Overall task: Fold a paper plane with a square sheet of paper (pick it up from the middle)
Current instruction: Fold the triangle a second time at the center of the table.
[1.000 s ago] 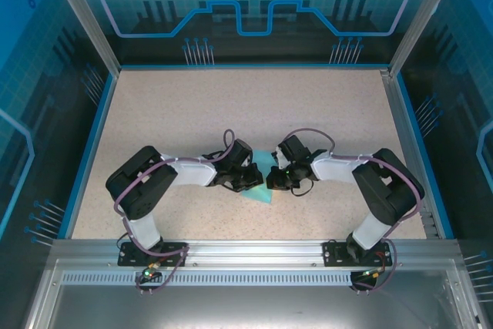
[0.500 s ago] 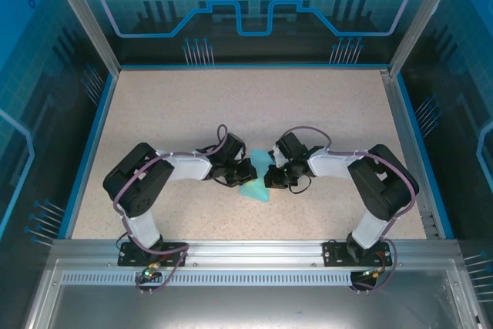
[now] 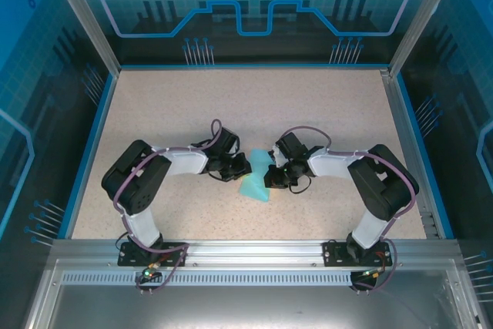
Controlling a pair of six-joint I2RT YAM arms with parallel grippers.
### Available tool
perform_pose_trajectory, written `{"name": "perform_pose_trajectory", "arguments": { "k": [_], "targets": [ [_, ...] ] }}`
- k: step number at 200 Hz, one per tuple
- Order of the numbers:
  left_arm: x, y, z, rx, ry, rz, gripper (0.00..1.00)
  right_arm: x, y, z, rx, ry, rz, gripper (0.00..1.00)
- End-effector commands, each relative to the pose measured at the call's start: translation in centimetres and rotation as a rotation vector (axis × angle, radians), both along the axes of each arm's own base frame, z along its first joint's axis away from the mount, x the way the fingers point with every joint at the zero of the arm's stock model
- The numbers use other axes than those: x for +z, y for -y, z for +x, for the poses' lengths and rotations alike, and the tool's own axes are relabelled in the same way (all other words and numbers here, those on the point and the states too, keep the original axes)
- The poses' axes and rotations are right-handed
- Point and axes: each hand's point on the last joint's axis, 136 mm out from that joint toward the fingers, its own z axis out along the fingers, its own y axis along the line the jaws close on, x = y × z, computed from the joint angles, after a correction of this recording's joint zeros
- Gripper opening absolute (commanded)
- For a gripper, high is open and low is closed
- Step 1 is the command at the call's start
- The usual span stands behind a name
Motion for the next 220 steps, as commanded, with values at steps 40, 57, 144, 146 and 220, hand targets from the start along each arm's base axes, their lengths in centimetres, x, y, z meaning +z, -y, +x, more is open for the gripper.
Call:
{"name": "perform_pose_trajectory", "arguments": {
  "k": [40,57,144,146,220],
  "targets": [
    [0.9,-3.0,1.8,0.007,0.051,0.137,0.12,-5.6,6.6,-4.5,-0.006,-0.144,-0.319,0.08],
    [3.0,-2.3,2.3,0.0,0.097,0.089,0.13,-5.5,6.5,-4.5,-0.007,-0.143,-0.312,0.08],
    [4.0,2.4,-1.0,-0.123,0.09,-0.061,0.13,-5.3,5.9,-4.4,-0.002,-0.146,-0.29,0.08],
    [3.8,2.5,-1.1,-0.124,0.085,-0.061,0.13,-5.3,5.8,-4.4,-0.002,-0.146,-0.288,0.08],
    [0.1,2.2,-2.4,-0.121,-0.009,-0.022,0.1,-2.8,3.7,-2.8,0.011,-0.071,-0.176,0.08]
  ]
}}
